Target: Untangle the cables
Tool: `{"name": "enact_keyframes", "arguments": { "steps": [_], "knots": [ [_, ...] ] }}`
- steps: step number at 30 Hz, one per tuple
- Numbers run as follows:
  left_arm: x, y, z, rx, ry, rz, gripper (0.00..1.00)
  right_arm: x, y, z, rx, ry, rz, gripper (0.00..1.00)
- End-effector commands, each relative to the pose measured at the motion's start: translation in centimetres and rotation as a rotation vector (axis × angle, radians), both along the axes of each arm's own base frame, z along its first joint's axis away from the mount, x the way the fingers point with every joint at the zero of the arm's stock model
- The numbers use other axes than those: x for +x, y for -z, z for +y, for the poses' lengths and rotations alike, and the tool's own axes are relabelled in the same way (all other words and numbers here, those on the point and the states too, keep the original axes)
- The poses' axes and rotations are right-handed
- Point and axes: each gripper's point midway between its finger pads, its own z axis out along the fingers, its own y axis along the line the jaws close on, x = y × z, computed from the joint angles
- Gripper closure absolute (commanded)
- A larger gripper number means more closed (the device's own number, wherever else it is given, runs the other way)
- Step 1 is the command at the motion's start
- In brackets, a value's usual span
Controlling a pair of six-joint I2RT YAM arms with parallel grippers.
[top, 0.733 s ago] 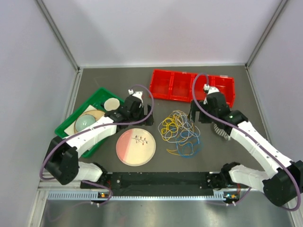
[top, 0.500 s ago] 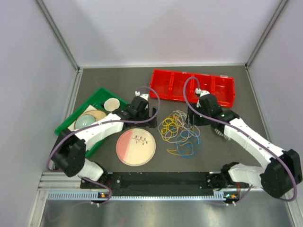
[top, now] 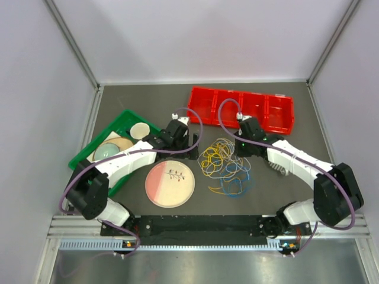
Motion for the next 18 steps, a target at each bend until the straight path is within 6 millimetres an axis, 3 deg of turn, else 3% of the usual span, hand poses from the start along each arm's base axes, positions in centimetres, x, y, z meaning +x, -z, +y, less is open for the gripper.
{"name": "enact_keyframes", "arguments": {
  "steps": [1, 4, 7, 8, 12, 17, 18],
  "knots": [
    [0.5, -1.7, -1.3, -0.05, 0.023, -0.031, 0.01, 1.6, -1.8, 1.4, 0.053, -0.008, -0.082, 1.0],
    [0.0, -1.6, -2.4, -0.082, 0.062, -0.014, 0.01, 1.6, -3.3, 1.0, 0.065, 0.012, -0.126, 1.0],
    [-0.6, -1.6, -4.1, -0.133, 0.118, 0.002, 0.01, 1.4, -7.1, 0.4, 0.114, 0.036, -0.229, 1.0],
    [-0.3, -2.0, -4.9, -0.161, 0.132, -0.011, 0.01, 1.1, -9.5, 0.0, 0.144, 0.041, -0.295, 1.0],
    [0.0, -1.5, -7.5, -0.26, 0.177, 0.005, 0.02, 0.3, -13.7, -0.9, 0.191, 0.06, -0.403, 1.0],
    [2.2, -1.3, -9.8, -0.281, 0.186, -0.009, 0.02, -0.5, -14.4, -1.2, 0.202, 0.063, -0.395, 1.0],
    [2.6, -0.4, -10.2, -0.269, 0.192, 0.005, 0.03, -0.6, -14.4, -1.2, 0.203, 0.064, -0.394, 1.0]
  ]
}}
